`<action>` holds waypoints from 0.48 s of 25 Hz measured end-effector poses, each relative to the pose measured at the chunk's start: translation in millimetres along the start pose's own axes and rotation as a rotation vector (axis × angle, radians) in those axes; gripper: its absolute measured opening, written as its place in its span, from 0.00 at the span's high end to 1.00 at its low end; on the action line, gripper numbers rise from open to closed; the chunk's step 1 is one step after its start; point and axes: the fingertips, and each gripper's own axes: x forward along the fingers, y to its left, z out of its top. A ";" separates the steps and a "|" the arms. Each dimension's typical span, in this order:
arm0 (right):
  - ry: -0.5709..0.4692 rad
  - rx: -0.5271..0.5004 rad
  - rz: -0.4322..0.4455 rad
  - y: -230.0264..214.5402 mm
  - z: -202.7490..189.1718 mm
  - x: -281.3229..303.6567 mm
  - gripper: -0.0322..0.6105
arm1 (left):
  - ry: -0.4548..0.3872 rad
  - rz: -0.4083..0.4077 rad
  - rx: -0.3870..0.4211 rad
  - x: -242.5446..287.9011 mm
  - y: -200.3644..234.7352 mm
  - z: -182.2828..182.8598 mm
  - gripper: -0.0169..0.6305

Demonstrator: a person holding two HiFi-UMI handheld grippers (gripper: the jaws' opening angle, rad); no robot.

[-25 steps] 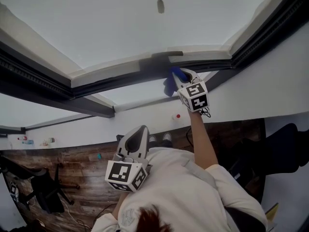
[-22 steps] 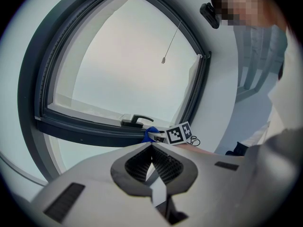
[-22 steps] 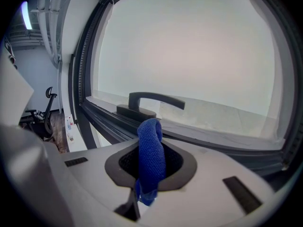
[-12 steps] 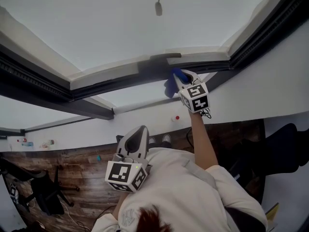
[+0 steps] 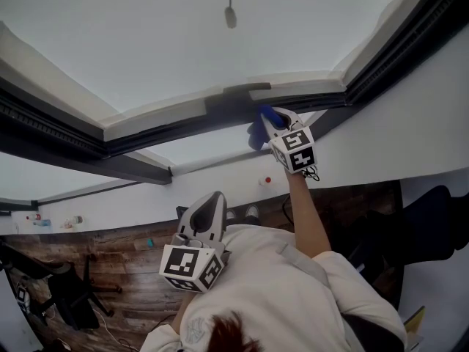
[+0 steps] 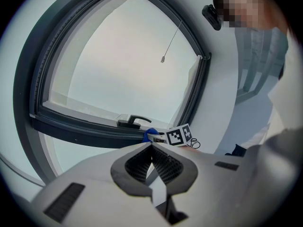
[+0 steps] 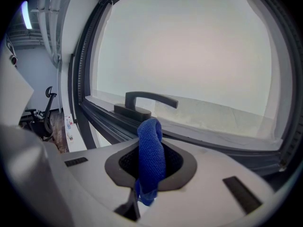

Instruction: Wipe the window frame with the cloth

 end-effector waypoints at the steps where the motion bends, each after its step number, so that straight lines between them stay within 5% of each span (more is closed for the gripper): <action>1: -0.001 0.000 0.001 0.0 0.1 0.0 0.87 | 0.000 -0.003 -0.002 0.8 -0.5 0.0 0.97; 12: -0.002 0.004 0.009 -5.1 -1.9 -1.4 0.87 | -0.013 -0.005 -0.006 6.9 -3.7 4.6 0.97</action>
